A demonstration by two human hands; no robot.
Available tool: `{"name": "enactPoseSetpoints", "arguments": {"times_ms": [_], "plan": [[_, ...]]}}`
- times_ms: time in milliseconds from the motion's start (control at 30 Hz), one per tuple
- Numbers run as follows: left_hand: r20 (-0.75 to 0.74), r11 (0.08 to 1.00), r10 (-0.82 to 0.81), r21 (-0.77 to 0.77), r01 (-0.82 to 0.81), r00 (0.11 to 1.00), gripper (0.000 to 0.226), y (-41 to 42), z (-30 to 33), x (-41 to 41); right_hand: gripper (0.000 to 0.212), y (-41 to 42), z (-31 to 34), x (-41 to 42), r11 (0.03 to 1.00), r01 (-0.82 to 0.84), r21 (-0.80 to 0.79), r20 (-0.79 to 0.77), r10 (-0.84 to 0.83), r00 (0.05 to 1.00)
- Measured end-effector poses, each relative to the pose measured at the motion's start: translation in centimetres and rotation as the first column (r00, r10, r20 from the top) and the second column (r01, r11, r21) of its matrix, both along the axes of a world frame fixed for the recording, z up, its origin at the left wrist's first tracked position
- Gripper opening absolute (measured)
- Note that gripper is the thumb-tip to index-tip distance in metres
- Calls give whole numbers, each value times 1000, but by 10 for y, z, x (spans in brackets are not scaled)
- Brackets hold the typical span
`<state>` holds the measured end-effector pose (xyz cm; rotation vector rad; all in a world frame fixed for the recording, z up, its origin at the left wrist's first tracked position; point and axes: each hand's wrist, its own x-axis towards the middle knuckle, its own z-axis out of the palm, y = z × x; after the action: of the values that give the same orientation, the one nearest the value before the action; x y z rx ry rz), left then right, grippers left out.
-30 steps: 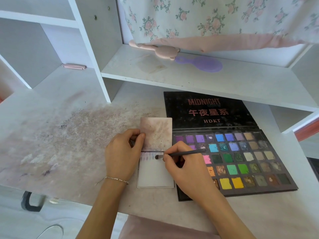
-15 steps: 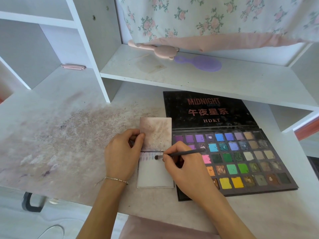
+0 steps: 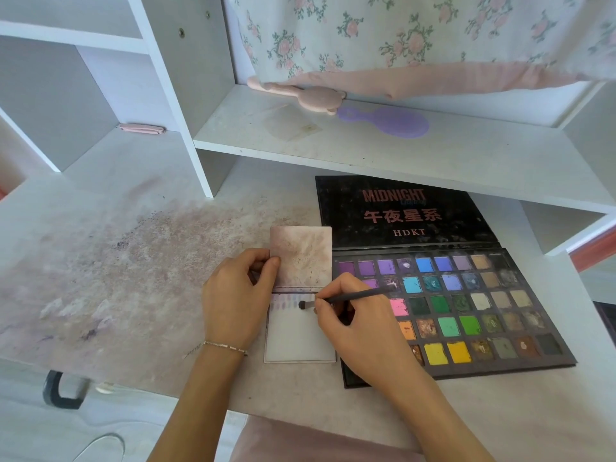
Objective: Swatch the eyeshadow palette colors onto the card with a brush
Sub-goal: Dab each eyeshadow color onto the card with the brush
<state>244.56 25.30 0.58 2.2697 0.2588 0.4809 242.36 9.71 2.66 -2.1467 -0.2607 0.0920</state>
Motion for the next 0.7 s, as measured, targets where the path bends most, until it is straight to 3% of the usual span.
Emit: {"name": "enactPoseSetpoints", "arguments": {"times_ms": [700], "plan": [[-6,1000,7,15,-7,1000,8,0,-1,0,12,0,-2,0,1000,-4,21,28,3,1000]]}}
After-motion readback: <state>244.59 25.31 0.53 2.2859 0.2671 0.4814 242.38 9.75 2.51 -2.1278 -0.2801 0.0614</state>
